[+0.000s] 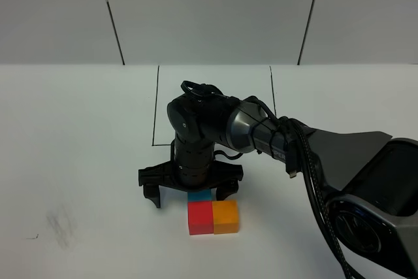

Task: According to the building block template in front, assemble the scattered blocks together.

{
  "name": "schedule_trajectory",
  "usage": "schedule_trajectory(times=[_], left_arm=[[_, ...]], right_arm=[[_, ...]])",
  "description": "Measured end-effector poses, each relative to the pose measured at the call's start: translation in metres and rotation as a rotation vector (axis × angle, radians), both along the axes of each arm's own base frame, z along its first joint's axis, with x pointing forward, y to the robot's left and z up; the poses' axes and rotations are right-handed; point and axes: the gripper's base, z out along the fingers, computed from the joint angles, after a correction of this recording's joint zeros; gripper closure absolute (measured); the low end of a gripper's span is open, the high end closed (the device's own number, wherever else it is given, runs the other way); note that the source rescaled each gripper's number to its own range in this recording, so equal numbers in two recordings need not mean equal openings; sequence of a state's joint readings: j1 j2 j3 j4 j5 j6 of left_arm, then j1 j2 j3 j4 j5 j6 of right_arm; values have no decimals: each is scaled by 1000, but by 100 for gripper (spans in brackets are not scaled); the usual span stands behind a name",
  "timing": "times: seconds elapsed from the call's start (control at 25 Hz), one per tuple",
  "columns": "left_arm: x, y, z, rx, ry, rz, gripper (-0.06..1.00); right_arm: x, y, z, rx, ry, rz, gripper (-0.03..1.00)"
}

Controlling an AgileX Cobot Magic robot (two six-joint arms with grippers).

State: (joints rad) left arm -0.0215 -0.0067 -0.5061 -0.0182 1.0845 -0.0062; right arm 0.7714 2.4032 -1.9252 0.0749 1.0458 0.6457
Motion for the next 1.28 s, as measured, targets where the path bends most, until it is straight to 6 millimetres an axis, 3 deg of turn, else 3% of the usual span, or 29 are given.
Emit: schedule_trajectory(times=[0.16, 0.44, 0.56, 0.72, 0.88, 0.96, 1.12, 1.28], left_arm=[[0, 0, 0, 0, 0, 0, 1], [0, 0, 0, 0, 0, 0, 1], [0, 0, 0, 0, 0, 0, 1], [0, 0, 0, 0, 0, 0, 1], [0, 0, 0, 0, 0, 0, 1], [0, 0, 0, 0, 0, 0, 1], [0, 0, 0, 0, 0, 0, 1], [0, 0, 0, 0, 0, 0, 1]], right_arm=[[1, -3, 9, -43, -8, 21, -3], [26, -14, 54, -124, -167, 38, -3], [37, -24, 86, -101, -243, 27, -3], [42, -47, 146, -138, -424, 87, -3], [53, -96, 204, -209, -581, 77, -3], [62, -132, 227, -244, -624, 52, -3], [71, -213, 253, -321, -631, 8, -3], [48, -289, 264, -311, -558, -120, -3]])
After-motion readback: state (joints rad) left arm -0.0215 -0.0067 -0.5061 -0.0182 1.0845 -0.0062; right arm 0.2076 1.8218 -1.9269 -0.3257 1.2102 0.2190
